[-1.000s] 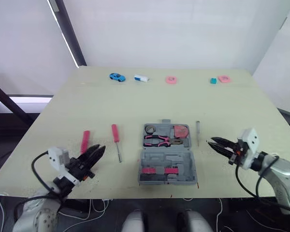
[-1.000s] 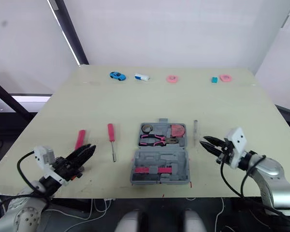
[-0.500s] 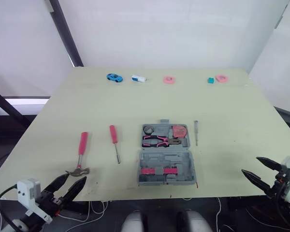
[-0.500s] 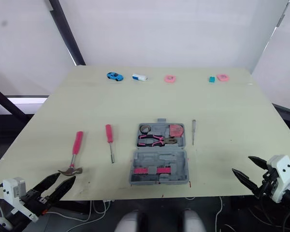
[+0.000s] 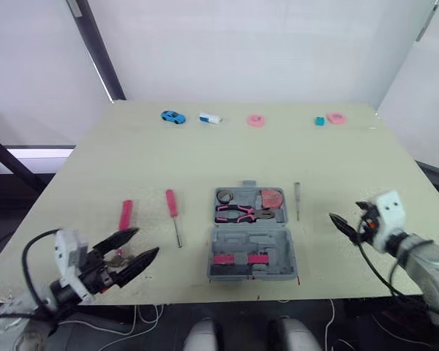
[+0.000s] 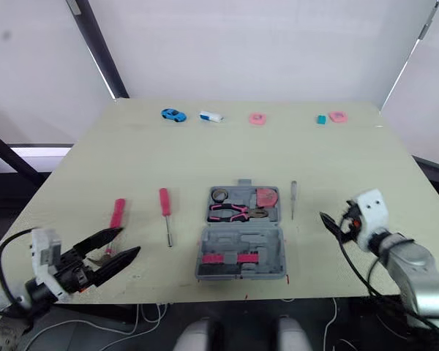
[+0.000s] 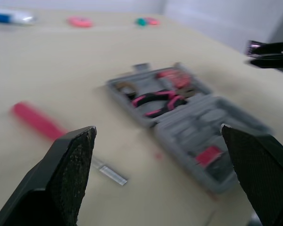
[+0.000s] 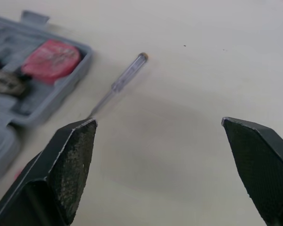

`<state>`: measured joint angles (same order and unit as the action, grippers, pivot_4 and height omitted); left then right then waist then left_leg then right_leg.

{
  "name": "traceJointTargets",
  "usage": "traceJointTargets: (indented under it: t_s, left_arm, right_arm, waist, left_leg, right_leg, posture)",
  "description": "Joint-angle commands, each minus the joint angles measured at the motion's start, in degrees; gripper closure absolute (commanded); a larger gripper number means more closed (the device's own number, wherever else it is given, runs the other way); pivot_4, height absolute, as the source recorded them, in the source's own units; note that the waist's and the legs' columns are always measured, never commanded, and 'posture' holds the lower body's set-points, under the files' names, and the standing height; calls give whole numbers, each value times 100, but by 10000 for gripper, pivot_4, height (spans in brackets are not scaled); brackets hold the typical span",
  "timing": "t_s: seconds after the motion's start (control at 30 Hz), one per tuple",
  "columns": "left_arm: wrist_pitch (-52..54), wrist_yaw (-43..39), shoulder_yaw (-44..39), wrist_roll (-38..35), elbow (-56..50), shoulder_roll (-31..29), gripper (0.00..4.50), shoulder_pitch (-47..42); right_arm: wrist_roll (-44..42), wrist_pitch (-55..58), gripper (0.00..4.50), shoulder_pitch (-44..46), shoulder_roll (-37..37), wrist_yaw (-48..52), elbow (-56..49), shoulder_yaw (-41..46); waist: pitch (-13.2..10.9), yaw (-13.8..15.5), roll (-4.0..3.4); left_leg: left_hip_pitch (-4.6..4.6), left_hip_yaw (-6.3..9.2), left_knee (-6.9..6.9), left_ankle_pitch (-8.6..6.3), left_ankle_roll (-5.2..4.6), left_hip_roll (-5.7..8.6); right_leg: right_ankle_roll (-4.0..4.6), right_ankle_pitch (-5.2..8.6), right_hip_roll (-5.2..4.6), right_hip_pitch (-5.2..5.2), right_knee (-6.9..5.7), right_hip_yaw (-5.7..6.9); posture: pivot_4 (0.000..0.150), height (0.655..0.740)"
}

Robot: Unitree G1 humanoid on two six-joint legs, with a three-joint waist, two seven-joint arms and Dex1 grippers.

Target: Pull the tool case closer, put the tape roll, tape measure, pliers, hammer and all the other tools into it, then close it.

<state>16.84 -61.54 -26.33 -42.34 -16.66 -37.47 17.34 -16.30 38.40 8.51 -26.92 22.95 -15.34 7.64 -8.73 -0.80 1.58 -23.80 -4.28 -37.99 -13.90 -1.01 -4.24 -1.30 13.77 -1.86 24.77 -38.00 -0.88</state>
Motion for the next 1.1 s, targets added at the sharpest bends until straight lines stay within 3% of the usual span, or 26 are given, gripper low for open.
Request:
traceJointTargets:
  t_s: [0.03, 0.37, 1.1]
  left_arm:
    - [205, -225, 37, -384, -388, -241, 0, -284]
    - [509, -331, 163, -655, -750, -493, 0, -799]
    - [457, -235, 146, -624, -845, -429, 0, -805]
  right_arm:
    - [215, 499, 341, 477, 430, -655, 125, -272]
    - [694, 365, 341, 1542, 1470, -1530, 1493, -565]
    - [1114, -1099, 341, 2225, 2209, -2081, 3645, -463]
  waist:
    - [0, 4, -1]
    - [-2, -17, -3]
    - [-3, -109, -5]
  left_leg:
    - [-2, 3, 1, 0, 0, -1]
    - [0, 0, 14, 1, 0, 2]
    - [1, 4, 20, 2, 0, 1]
  right_leg:
    - [0, 0, 3, 1, 0, 1]
    - [-1, -1, 9, 0, 2, -4]
    - [-20, -12, 12, 0, 1, -4]
  posture:
    - [1500, 7400]
    - [1500, 7400]
    - [1500, 7400]
